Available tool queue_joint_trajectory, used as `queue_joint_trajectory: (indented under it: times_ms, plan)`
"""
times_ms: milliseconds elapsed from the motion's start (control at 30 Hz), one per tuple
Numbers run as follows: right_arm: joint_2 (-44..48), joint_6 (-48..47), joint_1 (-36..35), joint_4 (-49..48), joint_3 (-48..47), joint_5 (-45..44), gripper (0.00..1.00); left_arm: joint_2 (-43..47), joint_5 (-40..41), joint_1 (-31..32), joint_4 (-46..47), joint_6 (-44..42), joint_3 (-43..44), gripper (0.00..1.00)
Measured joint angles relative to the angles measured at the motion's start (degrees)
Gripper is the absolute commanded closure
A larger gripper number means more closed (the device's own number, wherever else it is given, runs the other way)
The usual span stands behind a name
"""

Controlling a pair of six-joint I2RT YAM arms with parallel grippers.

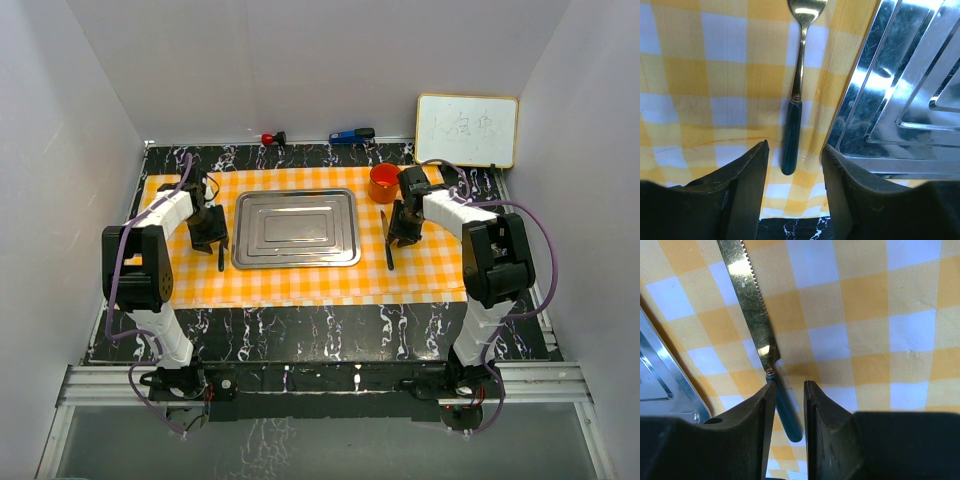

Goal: Set the dinner table for one person
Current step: Adjust the plate at the center of the board, then adjust the fork on the napkin.

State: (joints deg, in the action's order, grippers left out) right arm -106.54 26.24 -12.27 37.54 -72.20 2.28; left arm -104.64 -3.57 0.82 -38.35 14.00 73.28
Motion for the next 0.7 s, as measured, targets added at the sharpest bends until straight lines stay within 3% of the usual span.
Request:
queue_joint_trajectory:
  times_ms: [700]
  plan:
    - [0.0, -0.6, 0.0, -0.1, 0.3, -0.6, 0.73, -2.2, 2.5, 1.6, 2.4, 0.6, -2.7, 0.71]
